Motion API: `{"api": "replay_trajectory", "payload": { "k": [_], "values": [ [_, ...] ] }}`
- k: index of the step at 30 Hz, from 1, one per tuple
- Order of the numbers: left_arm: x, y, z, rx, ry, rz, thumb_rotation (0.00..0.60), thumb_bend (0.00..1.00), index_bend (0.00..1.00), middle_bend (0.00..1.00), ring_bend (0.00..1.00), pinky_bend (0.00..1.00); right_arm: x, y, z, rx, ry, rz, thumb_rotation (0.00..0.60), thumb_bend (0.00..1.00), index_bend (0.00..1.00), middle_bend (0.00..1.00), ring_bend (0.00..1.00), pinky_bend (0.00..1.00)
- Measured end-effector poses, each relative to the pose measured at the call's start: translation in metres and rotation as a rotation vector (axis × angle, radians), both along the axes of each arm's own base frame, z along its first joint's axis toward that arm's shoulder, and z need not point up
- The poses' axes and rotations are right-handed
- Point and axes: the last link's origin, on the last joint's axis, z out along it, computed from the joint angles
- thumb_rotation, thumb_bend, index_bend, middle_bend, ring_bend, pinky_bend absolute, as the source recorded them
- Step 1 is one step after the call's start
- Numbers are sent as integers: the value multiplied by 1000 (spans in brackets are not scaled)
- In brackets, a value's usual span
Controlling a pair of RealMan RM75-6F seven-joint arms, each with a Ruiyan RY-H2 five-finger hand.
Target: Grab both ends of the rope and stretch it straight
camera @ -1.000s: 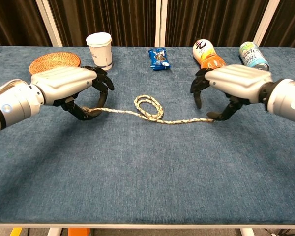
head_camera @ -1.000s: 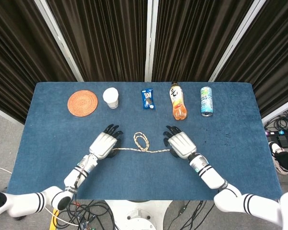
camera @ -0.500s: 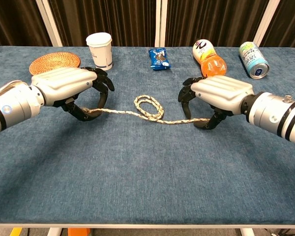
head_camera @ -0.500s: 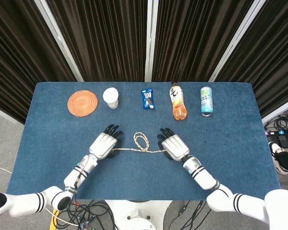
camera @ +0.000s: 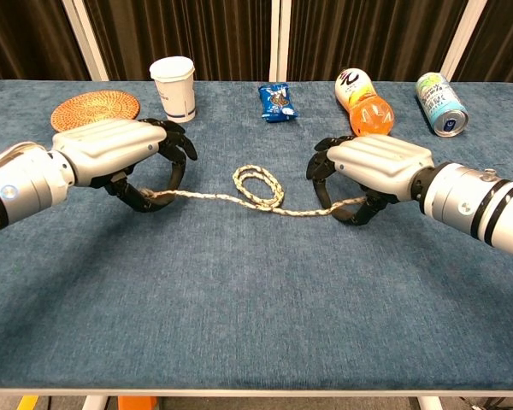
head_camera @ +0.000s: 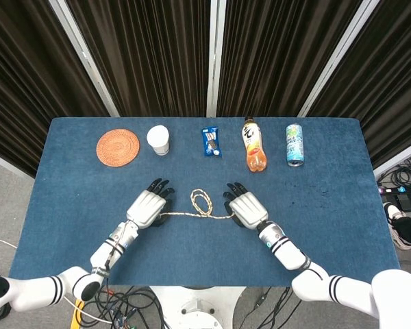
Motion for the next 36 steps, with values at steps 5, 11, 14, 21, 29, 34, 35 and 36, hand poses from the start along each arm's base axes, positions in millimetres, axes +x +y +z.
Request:
{"api": "replay_trajectory", "payload": {
  "k": [5, 11, 14, 21, 29, 34, 35, 36],
  "values": [
    [-1, 0, 1, 1, -6, 0, 599, 416, 606, 177, 0, 0, 1, 0, 0, -5, 3, 0, 600, 413, 607, 227, 50, 75],
    [-6, 0, 9, 22, -30, 15, 599, 417, 607, 177, 0, 0, -1, -1, 10, -39, -6, -1, 600, 454, 622, 234, 50, 72],
    [-14, 0, 18, 44, -50, 34, 599, 417, 606, 177, 0, 0, -5, -2, 22, -68, -9, -2, 600, 459, 626, 235, 50, 71],
    [-47, -1, 48, 110, -99, 110, 599, 417, 607, 177, 0, 0, -27, 8, 76, -187, -20, -39, 600, 462, 628, 238, 50, 37],
    [-92, -3, 83, 191, -130, 189, 600, 416, 607, 177, 0, 0, -76, 31, 140, -356, -20, -168, 600, 462, 629, 237, 50, 30],
    [-113, -3, 97, 232, -112, 215, 600, 417, 607, 177, 0, 0, -102, 43, 164, -421, -38, -259, 600, 462, 629, 237, 50, 30],
    [-115, -3, 98, 235, -110, 219, 600, 416, 607, 177, 0, 0, -106, 45, 165, -425, -41, -271, 600, 463, 629, 237, 50, 30],
    [-119, -3, 99, 240, -104, 225, 600, 417, 606, 177, 0, 0, -110, 46, 167, -429, -45, -286, 600, 462, 629, 237, 50, 30]
  ]
}}
